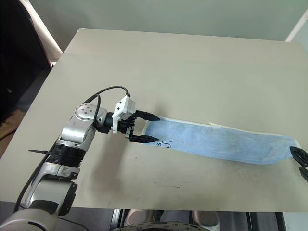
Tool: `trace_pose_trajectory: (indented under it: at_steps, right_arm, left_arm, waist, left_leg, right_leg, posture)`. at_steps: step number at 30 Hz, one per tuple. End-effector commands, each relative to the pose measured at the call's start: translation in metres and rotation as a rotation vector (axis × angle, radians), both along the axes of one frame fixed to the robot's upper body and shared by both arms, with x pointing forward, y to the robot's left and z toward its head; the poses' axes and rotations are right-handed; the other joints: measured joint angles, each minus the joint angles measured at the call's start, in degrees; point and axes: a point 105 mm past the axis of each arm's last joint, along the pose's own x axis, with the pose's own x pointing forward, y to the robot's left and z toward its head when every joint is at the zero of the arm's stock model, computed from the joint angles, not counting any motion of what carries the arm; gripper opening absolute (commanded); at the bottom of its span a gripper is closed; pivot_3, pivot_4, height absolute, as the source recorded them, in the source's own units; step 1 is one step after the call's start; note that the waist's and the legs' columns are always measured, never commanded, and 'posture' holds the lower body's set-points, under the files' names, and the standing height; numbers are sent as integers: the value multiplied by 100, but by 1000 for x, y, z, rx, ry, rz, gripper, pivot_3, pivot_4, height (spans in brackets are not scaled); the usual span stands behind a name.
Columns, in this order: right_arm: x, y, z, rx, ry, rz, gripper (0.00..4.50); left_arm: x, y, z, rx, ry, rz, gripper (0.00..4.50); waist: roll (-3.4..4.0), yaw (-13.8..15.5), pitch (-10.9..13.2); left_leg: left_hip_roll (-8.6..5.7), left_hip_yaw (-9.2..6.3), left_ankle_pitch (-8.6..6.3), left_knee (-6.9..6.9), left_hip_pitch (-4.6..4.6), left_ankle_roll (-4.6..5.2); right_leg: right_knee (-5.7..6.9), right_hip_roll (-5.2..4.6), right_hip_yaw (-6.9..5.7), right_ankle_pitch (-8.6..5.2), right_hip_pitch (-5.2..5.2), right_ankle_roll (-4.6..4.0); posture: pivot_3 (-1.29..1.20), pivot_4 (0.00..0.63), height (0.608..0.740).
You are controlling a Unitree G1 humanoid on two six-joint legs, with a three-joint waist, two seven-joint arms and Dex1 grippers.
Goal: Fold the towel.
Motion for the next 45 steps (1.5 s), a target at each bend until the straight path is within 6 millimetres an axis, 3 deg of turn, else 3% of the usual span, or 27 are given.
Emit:
trace_pose_trajectory:
  at_steps: [1,7,10,13,17,25,29,40,45]
  right_arm:
    - [3,30,25,-64,-68,193,17]
    - [10,73,44,-101,-124,412,17]
    - [15,90,45,-104,-124,477,17]
    - [20,111,36,-117,-103,557,17]
    - [25,128,6,-139,-43,618,17]
    - [38,135,-16,-134,-19,601,17]
    - [39,141,-22,-248,-39,639,17]
    - [29,158,-23,-286,-89,712,17]
    - [24,155,-16,-279,-107,689,17]
  left_arm:
    - [0,0,5,7,-29,-9,4500]
    - [0,-1,4,6,-26,-8,4500]
    - [0,-1,4,7,-26,-7,4500]
    - [1,-3,4,5,-26,-9,4500]
    - [1,-6,4,5,-31,-12,4500]
    - [1,-3,5,12,-33,-4,4500]
    - [1,-2,6,10,-35,1,4500]
    - [3,1,7,6,-48,21,4500]
    - [4,1,6,7,-47,22,4500]
  waist:
    - [0,-1,-1]
    - [0,3,0]
    - [0,-1,0]
    - [0,-6,0]
    - [0,9,0]
    - [4,2,1]
    - [4,1,0]
    - [4,-5,0]
    - [4,-4,0]
  left_leg:
    - [0,0,0,0,0,0]
    - [-1,2,-2,3,-2,6]
    - [0,2,-3,2,0,6]
    - [0,2,-2,5,1,6]
    - [1,0,2,5,1,11]
    - [1,3,4,14,1,16]
    - [2,4,6,16,3,16]
    - [4,4,22,21,4,14]
    - [4,3,29,20,4,12]
  right_leg:
    - [0,0,0,-1,1,-1]
    - [-3,-2,0,-5,4,3]
    - [-2,0,-1,-5,4,3]
    - [0,0,-1,-4,4,3]
    - [1,-2,-3,-3,6,8]
    - [3,-6,-3,5,7,16]
    - [4,-5,-5,10,7,10]
    - [2,-4,-5,39,7,1]
    - [3,-2,-5,44,7,-2]
  posture:
    - [0,150,740]
    - [0,150,740]
    - [0,150,740]
    - [0,150,740]
    - [0,150,740]
    - [0,150,740]
    - [0,150,740]
    - [0,150,740]
    - [0,150,740]
